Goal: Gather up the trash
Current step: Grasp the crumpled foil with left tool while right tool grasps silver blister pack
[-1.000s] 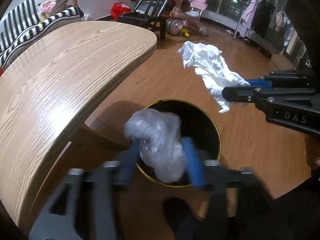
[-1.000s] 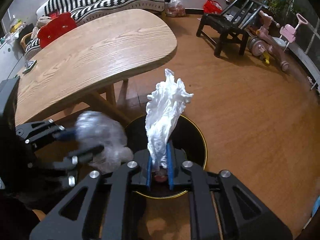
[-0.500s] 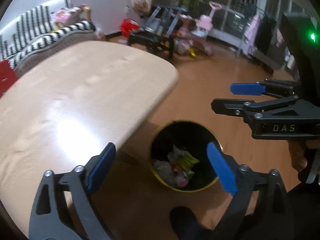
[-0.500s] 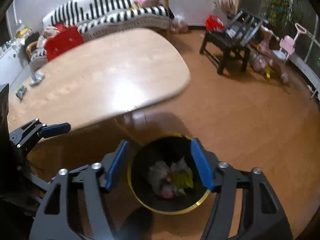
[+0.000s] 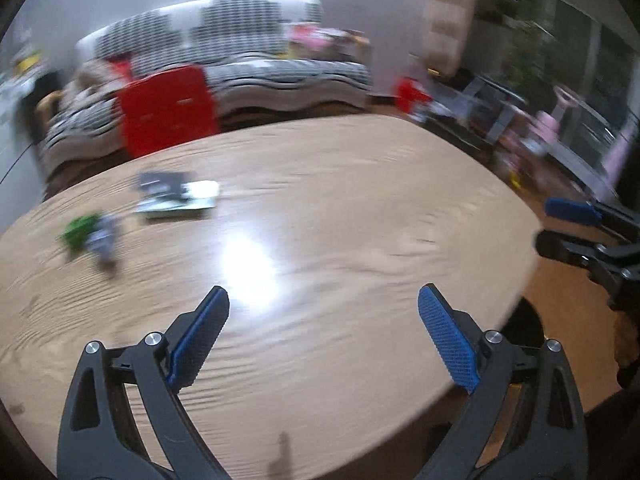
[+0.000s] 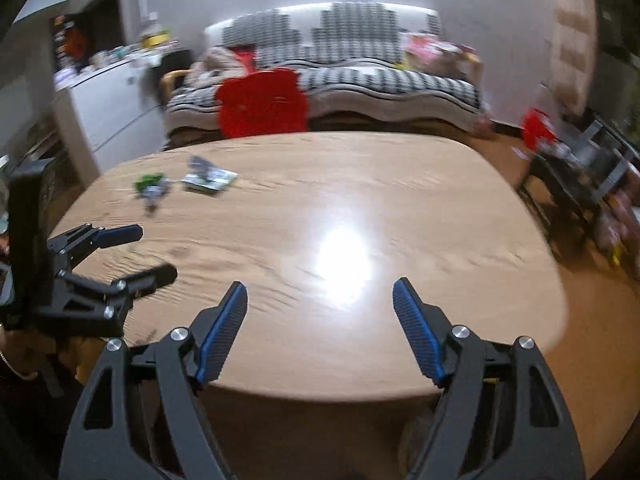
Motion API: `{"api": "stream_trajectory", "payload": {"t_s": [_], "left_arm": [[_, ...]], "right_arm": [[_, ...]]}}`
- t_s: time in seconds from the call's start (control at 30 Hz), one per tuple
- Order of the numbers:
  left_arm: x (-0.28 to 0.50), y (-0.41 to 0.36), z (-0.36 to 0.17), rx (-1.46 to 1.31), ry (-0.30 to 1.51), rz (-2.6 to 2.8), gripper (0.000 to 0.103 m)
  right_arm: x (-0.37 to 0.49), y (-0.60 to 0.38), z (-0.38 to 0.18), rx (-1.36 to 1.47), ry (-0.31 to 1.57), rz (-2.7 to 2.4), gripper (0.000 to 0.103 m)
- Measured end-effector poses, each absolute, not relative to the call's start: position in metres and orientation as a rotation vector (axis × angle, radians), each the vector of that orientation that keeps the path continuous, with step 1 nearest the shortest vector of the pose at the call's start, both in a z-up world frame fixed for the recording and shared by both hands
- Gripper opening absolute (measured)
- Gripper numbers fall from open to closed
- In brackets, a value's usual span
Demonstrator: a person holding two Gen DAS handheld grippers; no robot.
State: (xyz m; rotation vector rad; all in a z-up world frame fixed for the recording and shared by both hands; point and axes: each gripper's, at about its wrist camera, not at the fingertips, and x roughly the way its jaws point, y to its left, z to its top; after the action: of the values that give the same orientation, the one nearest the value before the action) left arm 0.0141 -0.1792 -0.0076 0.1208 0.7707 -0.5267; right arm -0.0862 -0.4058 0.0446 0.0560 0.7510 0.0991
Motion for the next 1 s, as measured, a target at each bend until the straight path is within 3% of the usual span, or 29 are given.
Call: {"api": "stream_trajectory", "payload": {"t_s": [0.17, 0.4, 0.73, 1.0], "left_arm": [[0.044, -0.087, -0.003, 0.021, 0.781, -0.348, 0.093], [0.072, -0.019, -0.016, -0.045, 0.822, -0.216, 0.093], [0.151, -0.028, -0.044, -0.044, 0.857, -0.138, 0.093], [0.202, -0.043, -0.072, -0.06, 0.928, -0.111, 0.092]], "right_arm": [[-0.034, -0.333, 0.046, 0.034, 0.752, 0.206, 0.073], [0.031, -0.262, 0.031, 0.005, 0.766, 0.269, 0.073], [0.131, -0.239, -0.005, 0.065, 0.81, 0.26, 0.072], [0.21, -0.224, -0.031, 0.02, 0.862, 0.261, 0.064]]}}
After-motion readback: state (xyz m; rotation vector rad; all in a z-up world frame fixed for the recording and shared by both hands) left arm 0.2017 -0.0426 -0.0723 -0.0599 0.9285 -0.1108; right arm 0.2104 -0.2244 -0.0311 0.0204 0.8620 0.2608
